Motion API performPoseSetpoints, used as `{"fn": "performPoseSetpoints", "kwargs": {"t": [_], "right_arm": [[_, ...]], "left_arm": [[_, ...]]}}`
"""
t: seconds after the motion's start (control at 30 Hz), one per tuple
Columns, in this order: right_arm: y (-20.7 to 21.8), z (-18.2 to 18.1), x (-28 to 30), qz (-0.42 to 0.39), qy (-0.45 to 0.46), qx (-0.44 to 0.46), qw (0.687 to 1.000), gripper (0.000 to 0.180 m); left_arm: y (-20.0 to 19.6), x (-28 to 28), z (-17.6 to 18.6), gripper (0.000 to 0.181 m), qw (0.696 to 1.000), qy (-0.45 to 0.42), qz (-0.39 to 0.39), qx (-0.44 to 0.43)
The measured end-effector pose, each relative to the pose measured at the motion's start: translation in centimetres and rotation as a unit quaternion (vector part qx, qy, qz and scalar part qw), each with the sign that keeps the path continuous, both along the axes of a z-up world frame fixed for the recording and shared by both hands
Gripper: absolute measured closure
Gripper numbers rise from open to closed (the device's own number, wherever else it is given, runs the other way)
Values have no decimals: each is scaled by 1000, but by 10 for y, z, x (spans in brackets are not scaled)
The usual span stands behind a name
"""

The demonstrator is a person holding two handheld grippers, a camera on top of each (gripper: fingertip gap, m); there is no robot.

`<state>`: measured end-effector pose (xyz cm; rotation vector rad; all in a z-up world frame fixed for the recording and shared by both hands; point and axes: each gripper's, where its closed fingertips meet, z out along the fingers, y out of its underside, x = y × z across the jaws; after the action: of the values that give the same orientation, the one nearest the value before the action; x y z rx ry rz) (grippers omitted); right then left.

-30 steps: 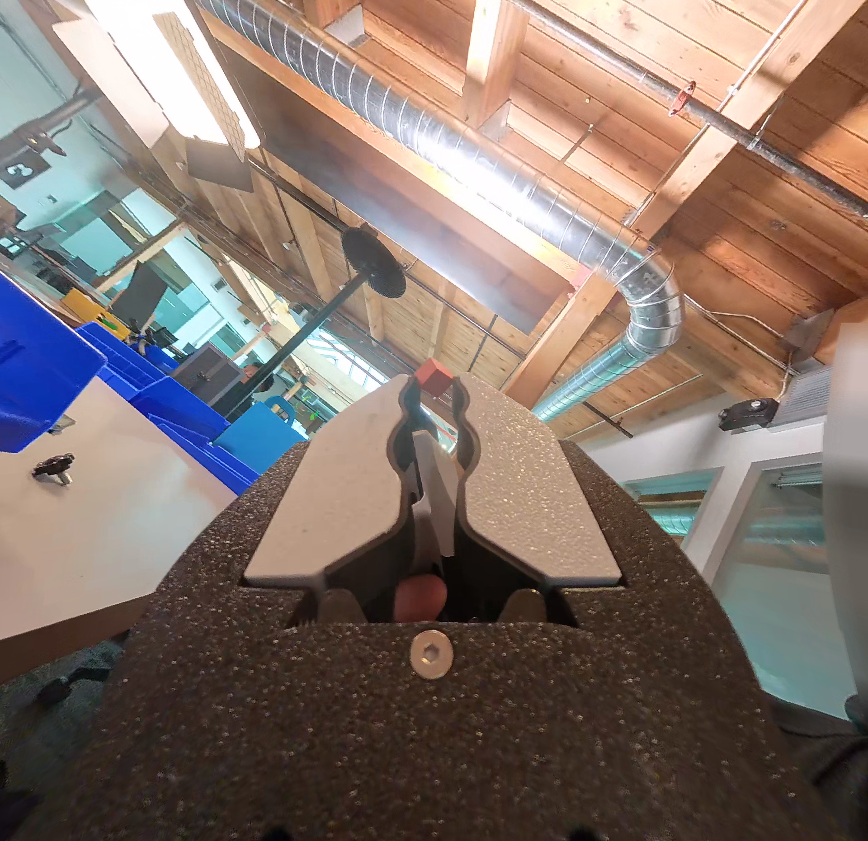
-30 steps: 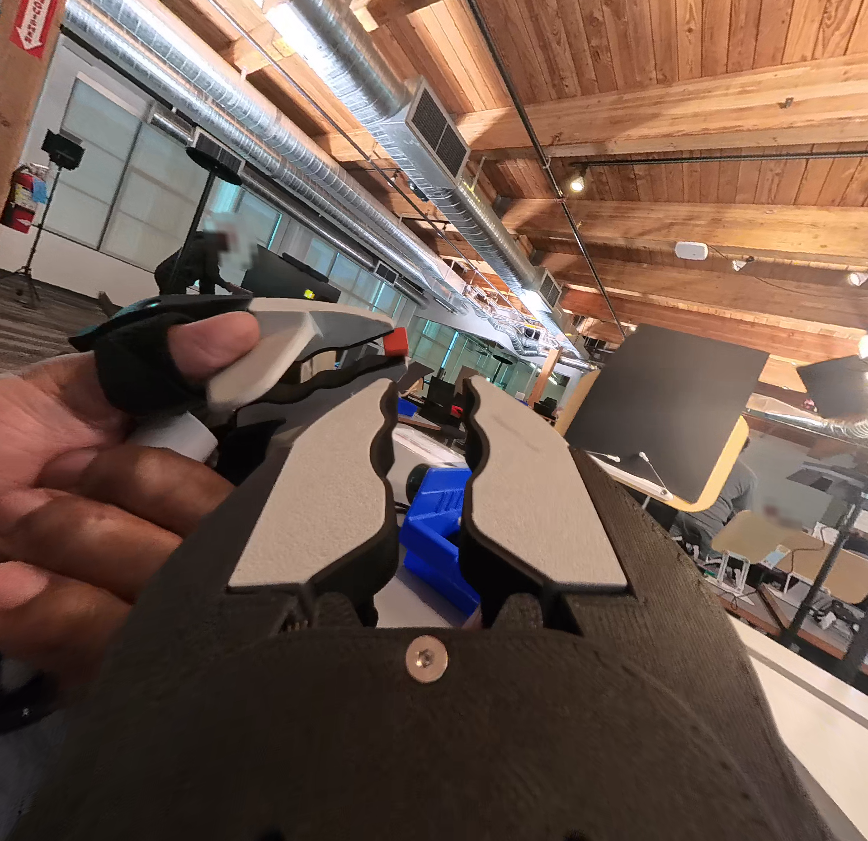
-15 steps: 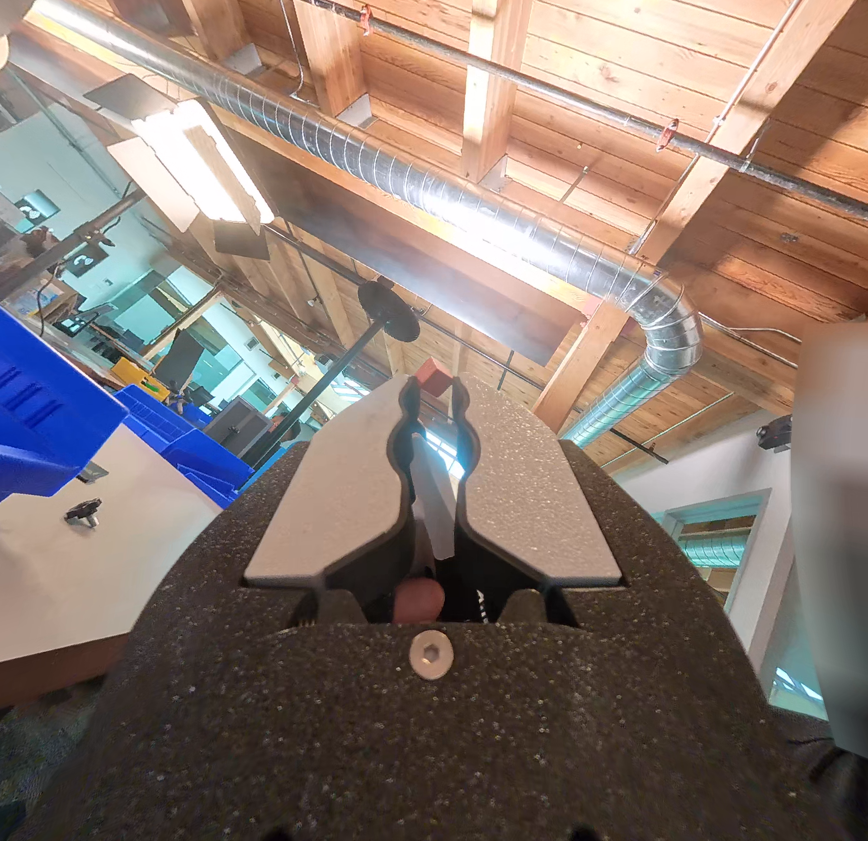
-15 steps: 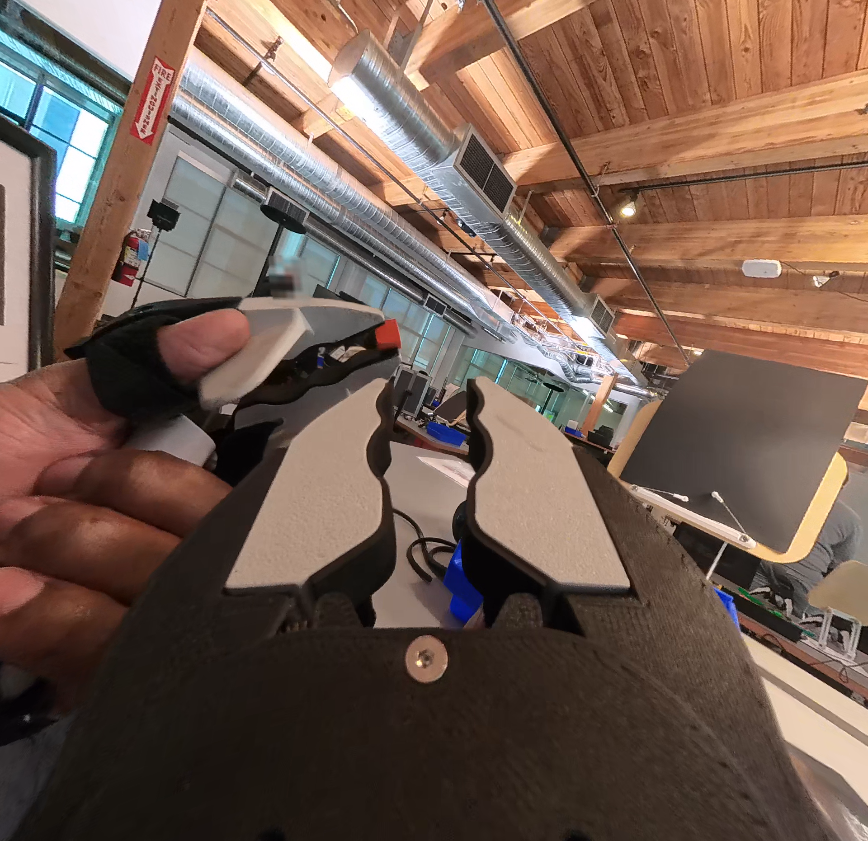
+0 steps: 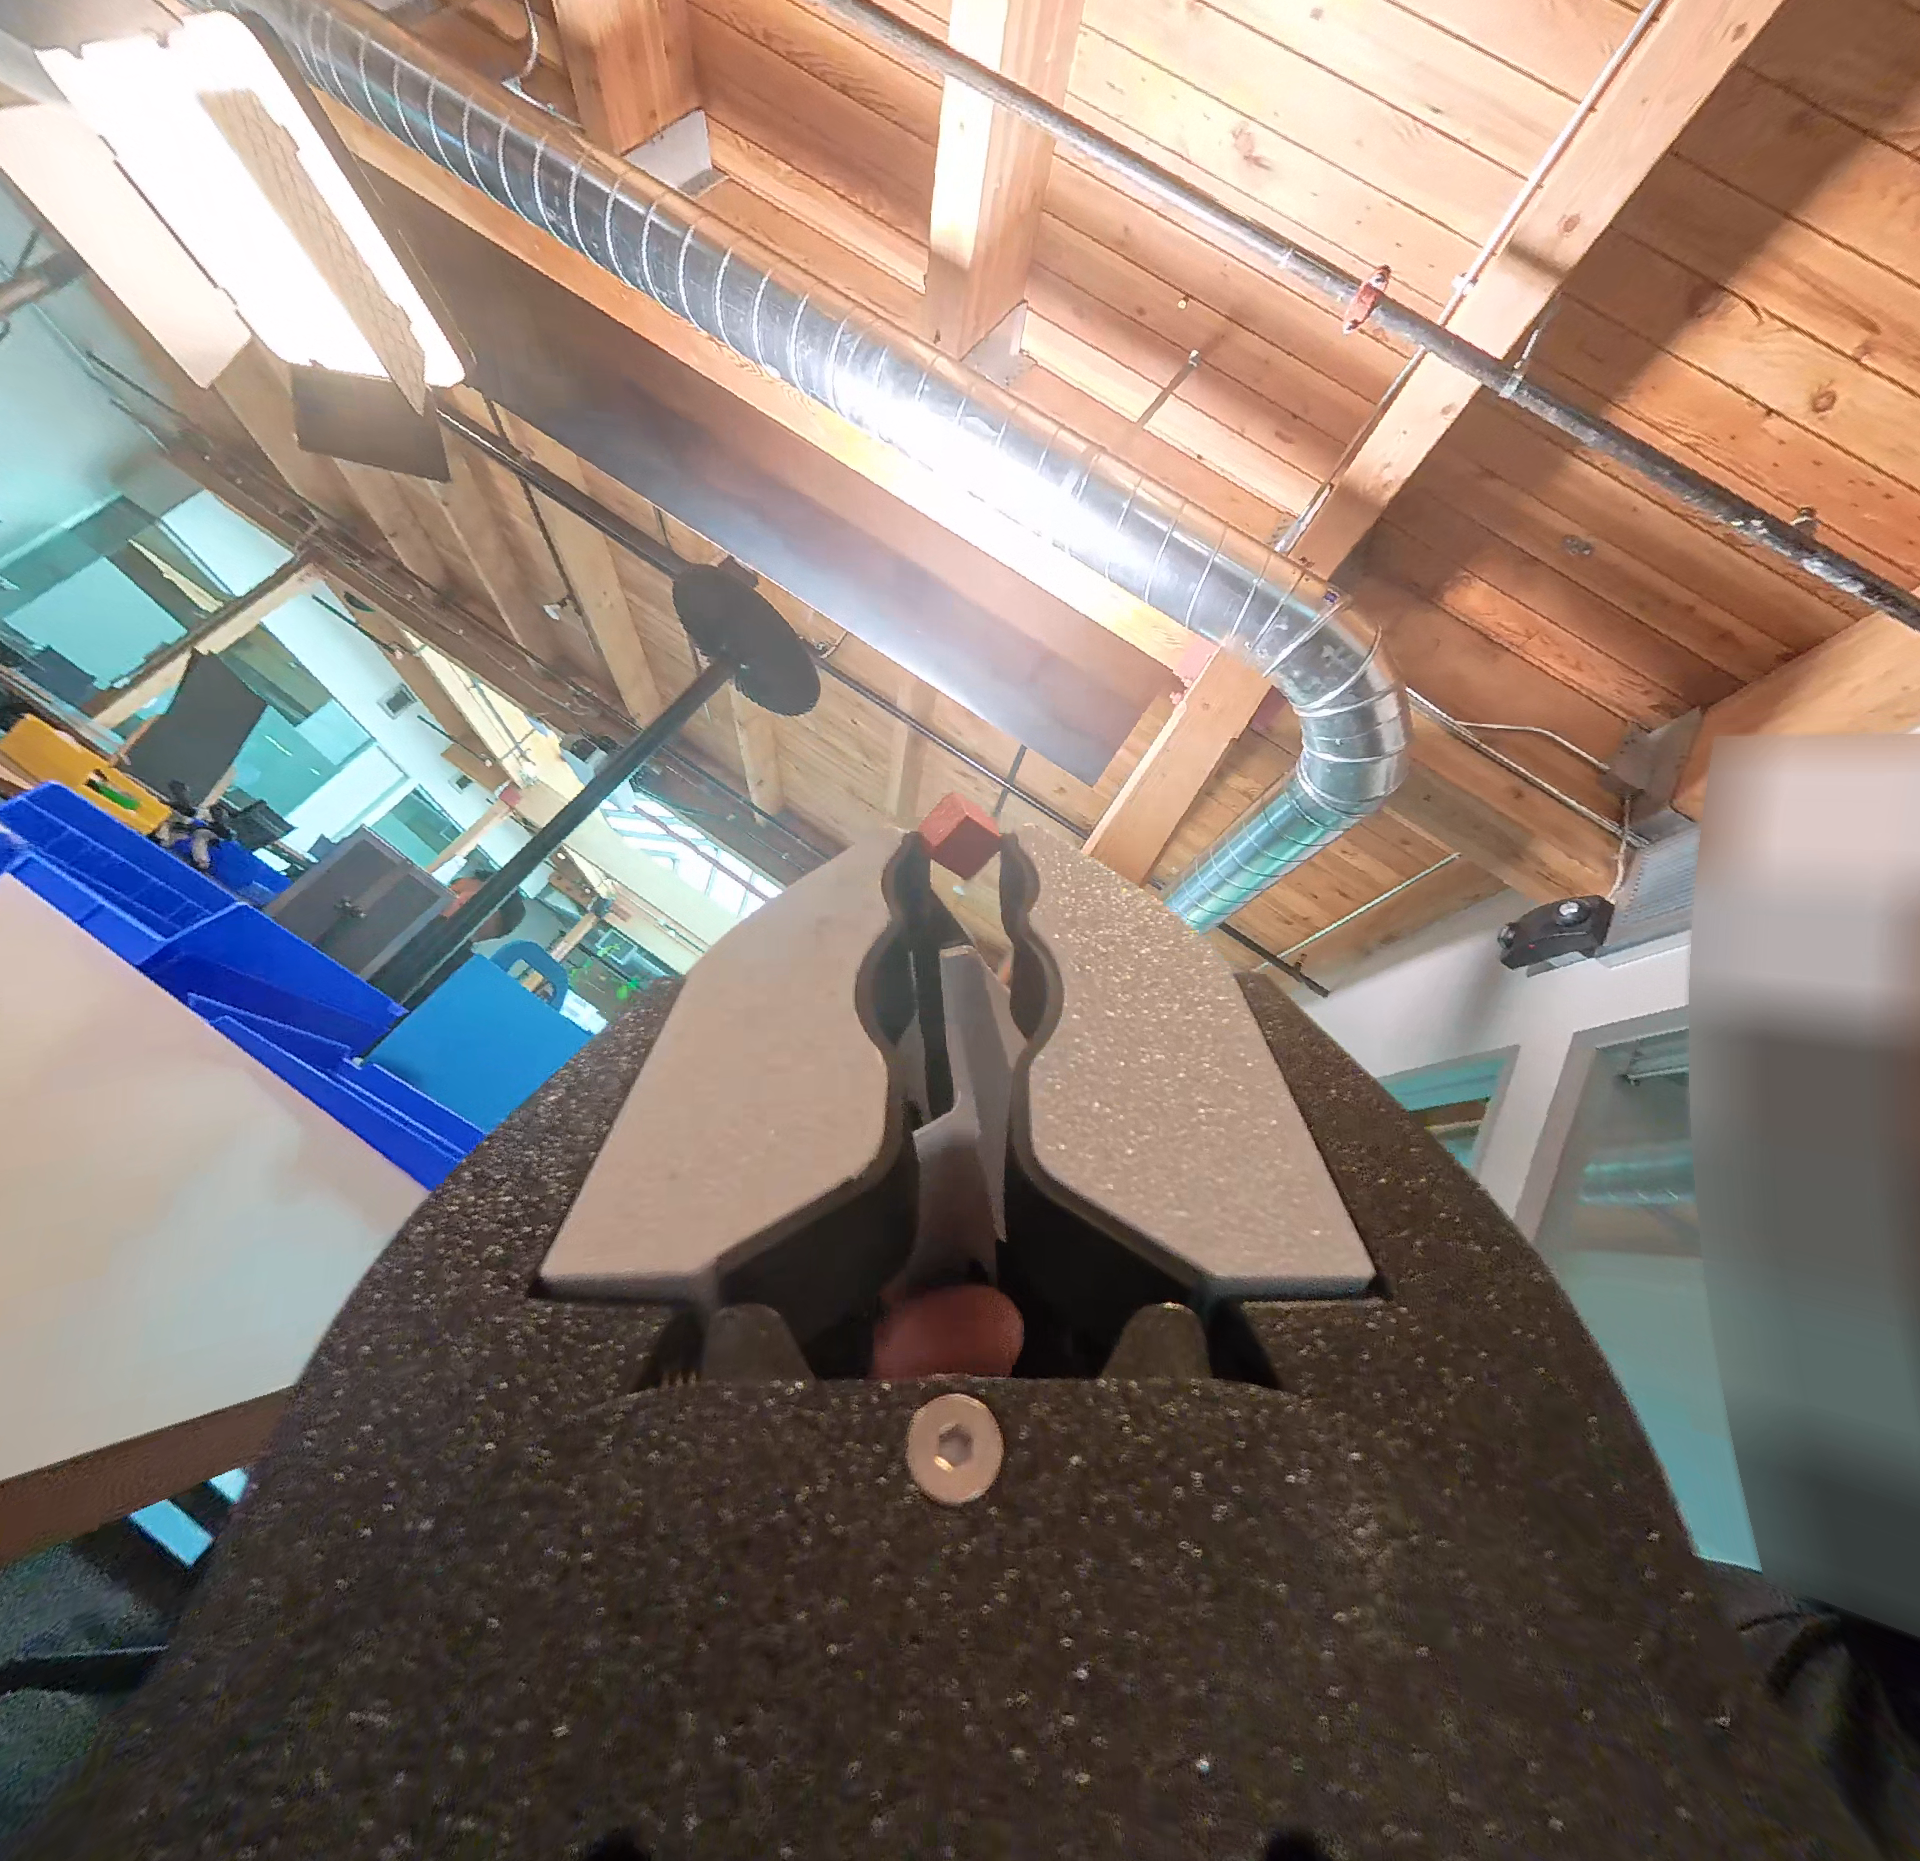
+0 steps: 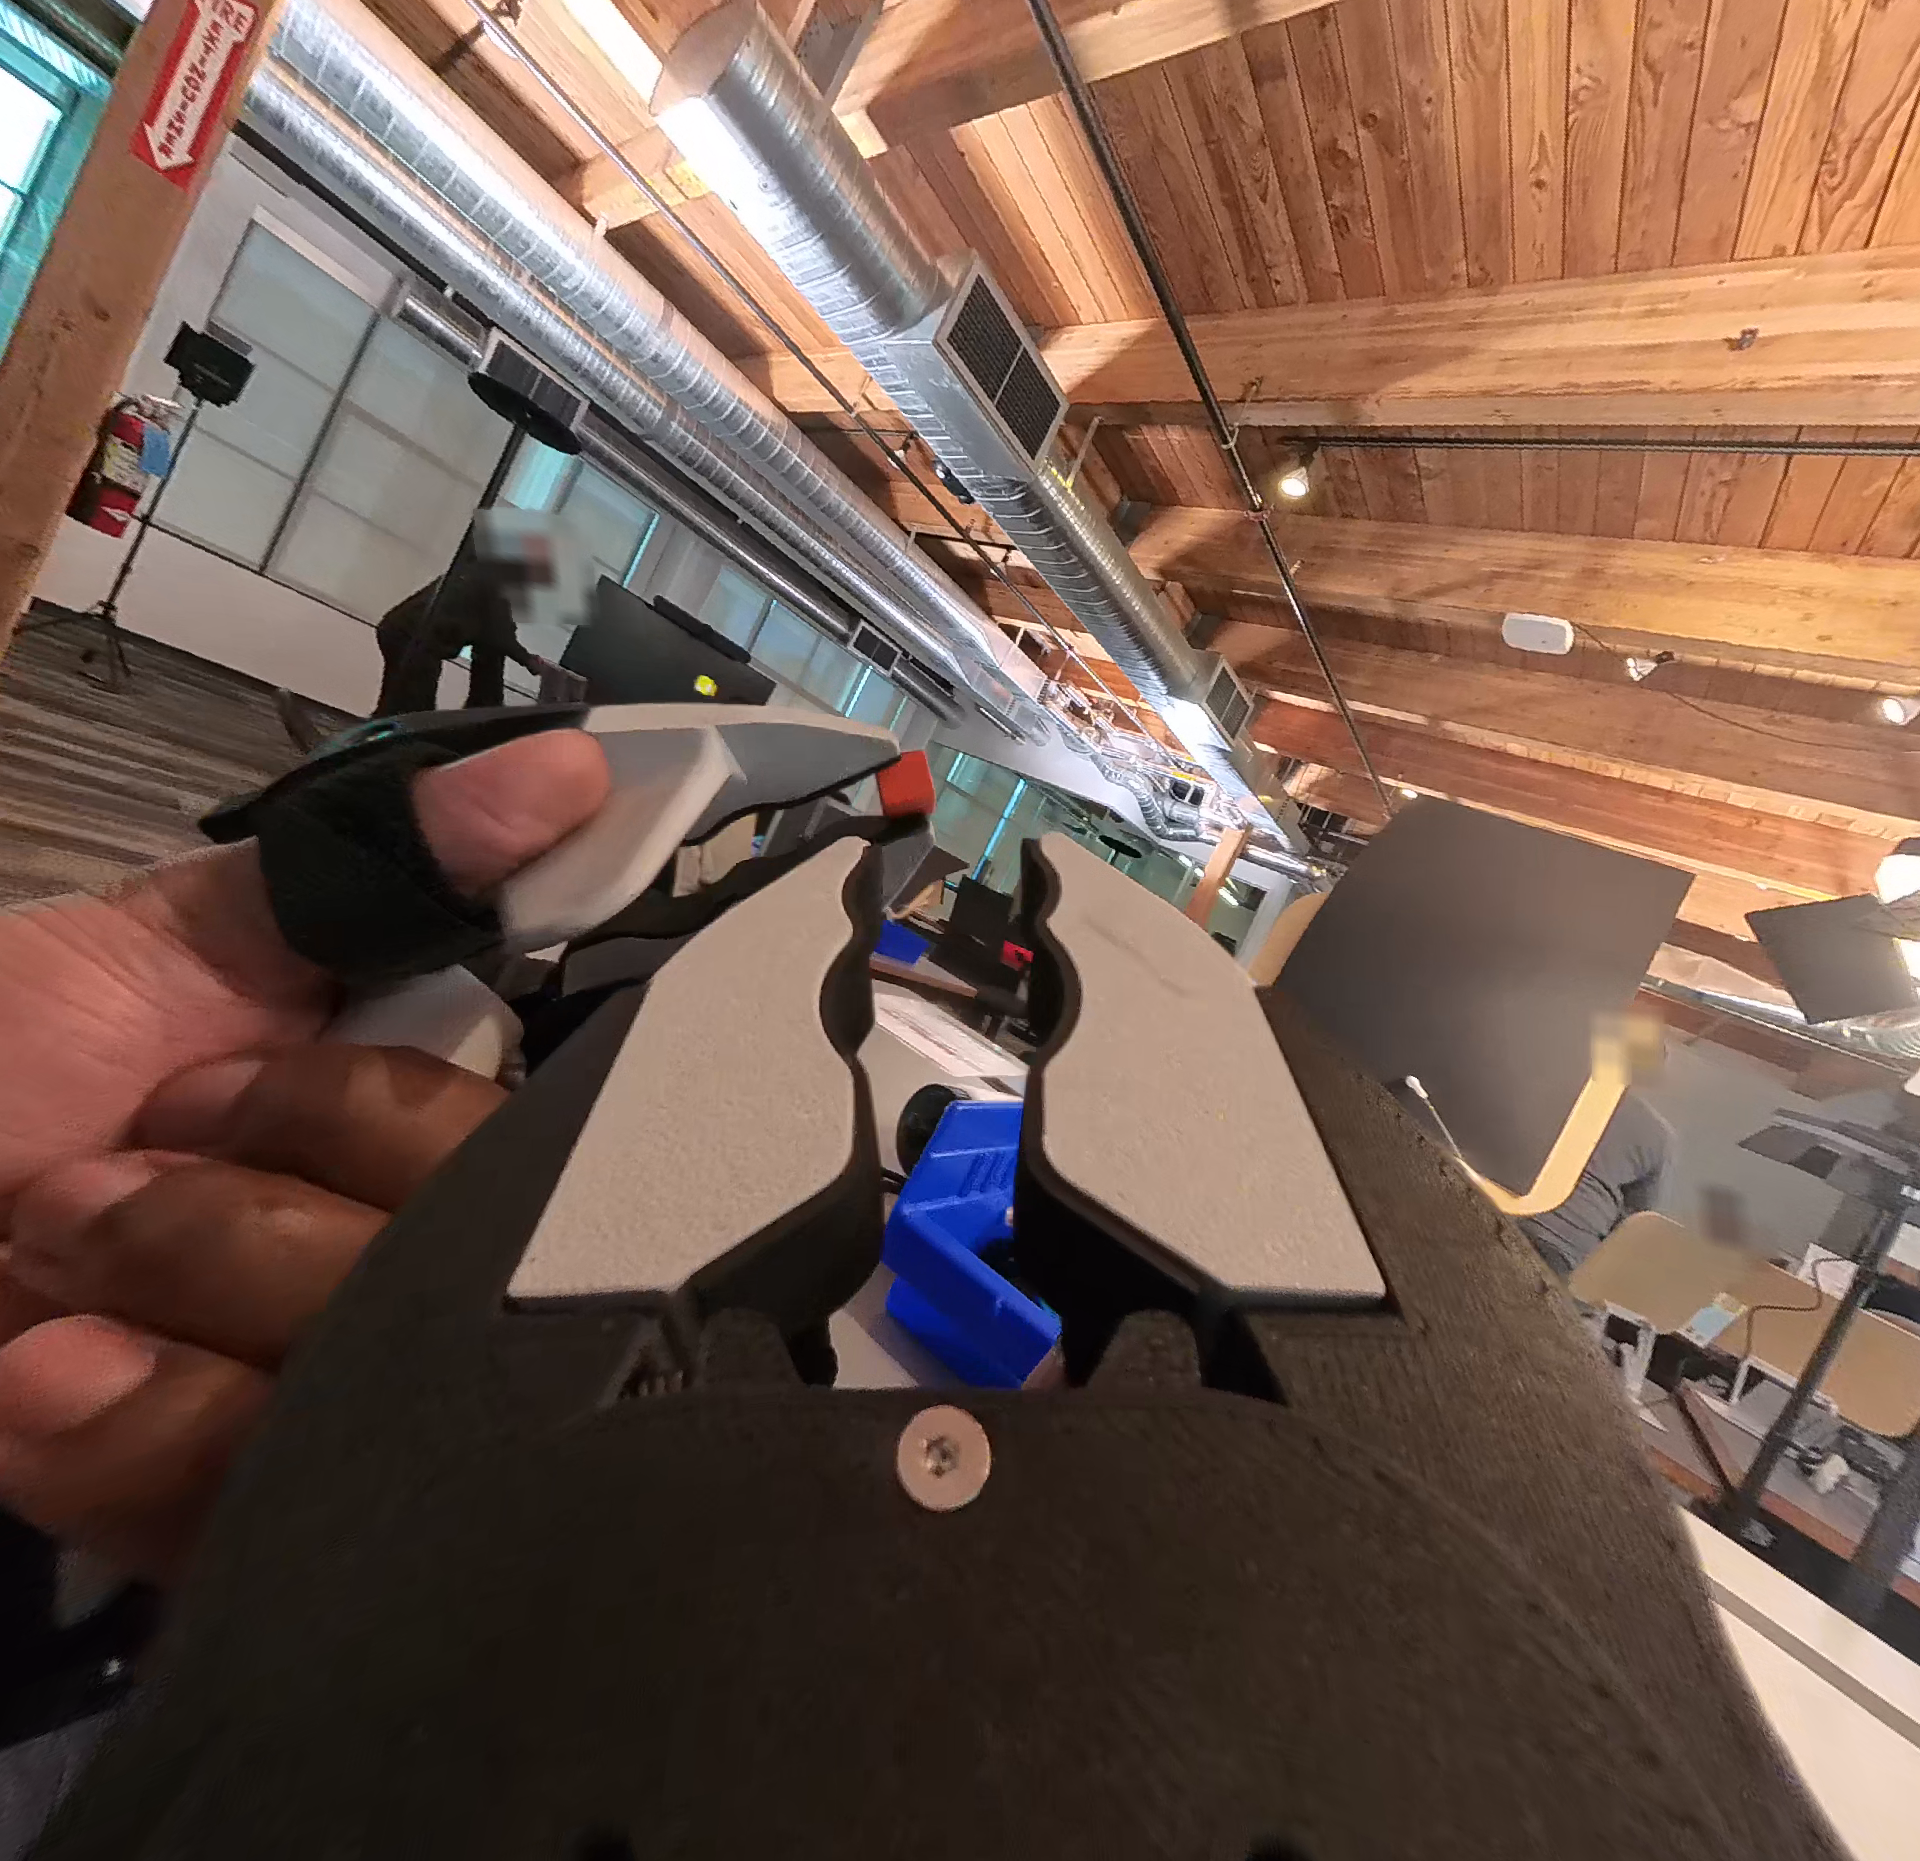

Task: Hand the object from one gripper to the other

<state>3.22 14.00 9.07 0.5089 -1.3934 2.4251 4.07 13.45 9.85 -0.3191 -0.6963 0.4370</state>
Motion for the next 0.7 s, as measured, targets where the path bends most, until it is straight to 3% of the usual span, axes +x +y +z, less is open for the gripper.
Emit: {"fn": "performPoseSetpoints", "kwargs": {"t": [0.7], "right_arm": [[37,2,-34,-153,48,7,987,161]], "left_arm": [[46,-46,-3,167,984,19,-177,14]]}}
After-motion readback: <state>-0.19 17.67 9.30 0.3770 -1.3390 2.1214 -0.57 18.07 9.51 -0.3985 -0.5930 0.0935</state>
